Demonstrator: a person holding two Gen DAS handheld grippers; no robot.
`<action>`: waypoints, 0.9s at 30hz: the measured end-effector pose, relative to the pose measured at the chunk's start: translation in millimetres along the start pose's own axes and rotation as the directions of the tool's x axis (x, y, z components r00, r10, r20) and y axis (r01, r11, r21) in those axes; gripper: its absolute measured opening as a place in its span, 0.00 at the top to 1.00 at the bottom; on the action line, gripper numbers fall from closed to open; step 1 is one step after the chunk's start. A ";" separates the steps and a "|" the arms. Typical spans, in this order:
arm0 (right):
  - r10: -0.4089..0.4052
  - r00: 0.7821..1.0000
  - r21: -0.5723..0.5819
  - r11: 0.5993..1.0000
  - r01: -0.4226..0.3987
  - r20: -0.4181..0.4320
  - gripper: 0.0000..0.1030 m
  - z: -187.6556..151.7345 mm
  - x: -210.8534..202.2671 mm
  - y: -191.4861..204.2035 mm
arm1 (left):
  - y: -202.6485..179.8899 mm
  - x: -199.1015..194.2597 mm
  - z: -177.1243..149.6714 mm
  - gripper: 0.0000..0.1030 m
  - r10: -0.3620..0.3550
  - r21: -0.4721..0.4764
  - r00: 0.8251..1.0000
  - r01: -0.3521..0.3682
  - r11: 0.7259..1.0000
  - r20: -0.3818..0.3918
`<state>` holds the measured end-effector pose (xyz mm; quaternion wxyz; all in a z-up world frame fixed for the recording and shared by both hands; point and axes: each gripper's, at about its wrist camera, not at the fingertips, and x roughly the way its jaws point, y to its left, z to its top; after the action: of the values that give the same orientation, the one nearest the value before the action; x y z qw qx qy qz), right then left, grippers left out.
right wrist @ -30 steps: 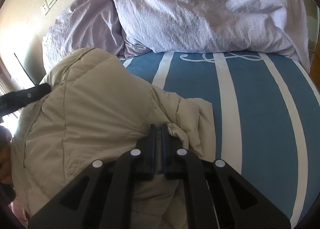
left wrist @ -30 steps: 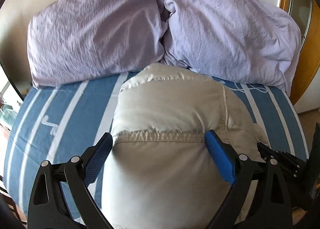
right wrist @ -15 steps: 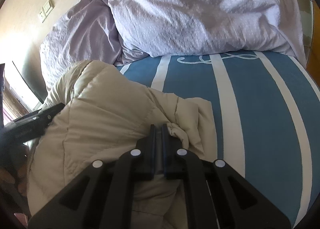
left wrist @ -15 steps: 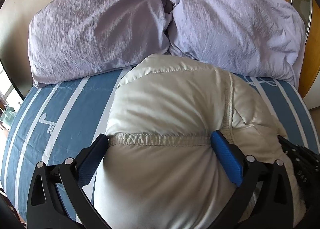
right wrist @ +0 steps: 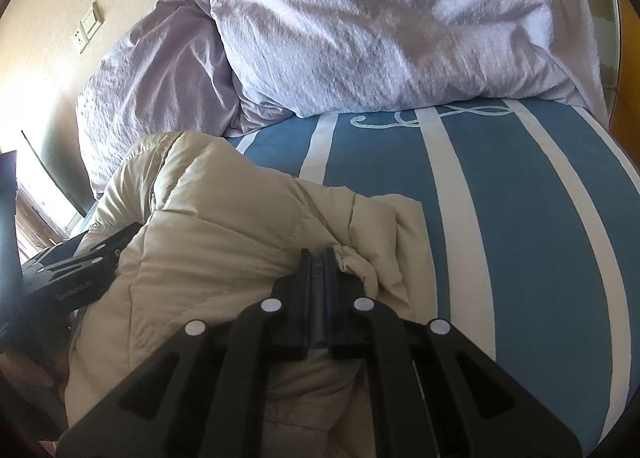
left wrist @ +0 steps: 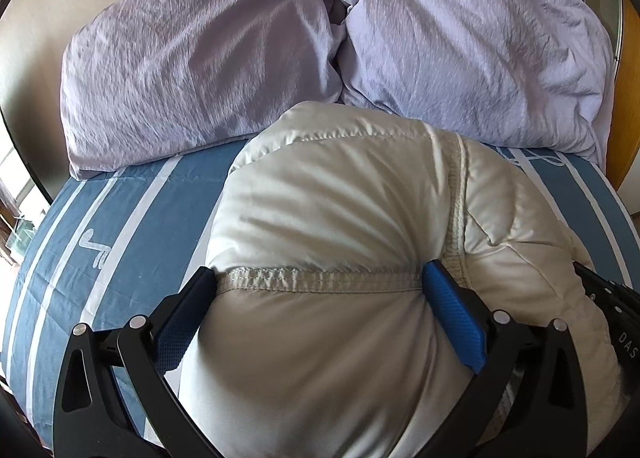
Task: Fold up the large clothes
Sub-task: 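Grasp the jacket bundle with the left gripper while the right gripper holds its edge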
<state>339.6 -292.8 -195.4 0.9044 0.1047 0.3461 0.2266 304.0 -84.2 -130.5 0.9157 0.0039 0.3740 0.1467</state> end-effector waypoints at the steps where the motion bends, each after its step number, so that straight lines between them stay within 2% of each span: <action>1: -0.001 1.000 0.000 1.000 0.001 0.000 0.95 0.0 0.0 0.5 | 0.2 0.5 -0.3 0.01 -0.001 -0.001 1.000 0.001 1.000 0.002; 18: -0.040 0.999 -0.002 0.999 0.040 -0.003 0.95 -1.1 -1.2 4.2 | 3.1 4.6 -2.1 0.01 -0.025 -0.012 1.000 0.025 1.000 0.004; 27: -0.127 0.990 -0.009 0.992 0.127 -0.056 0.95 1.0 -11.7 15.4 | 9.1 0.3 3.0 0.01 -0.068 -0.025 0.997 0.067 0.997 -0.036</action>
<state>327.4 -285.0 -182.5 0.9072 0.0735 0.3768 0.1723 303.8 -75.1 -127.5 0.9131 -0.0224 0.3891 0.1199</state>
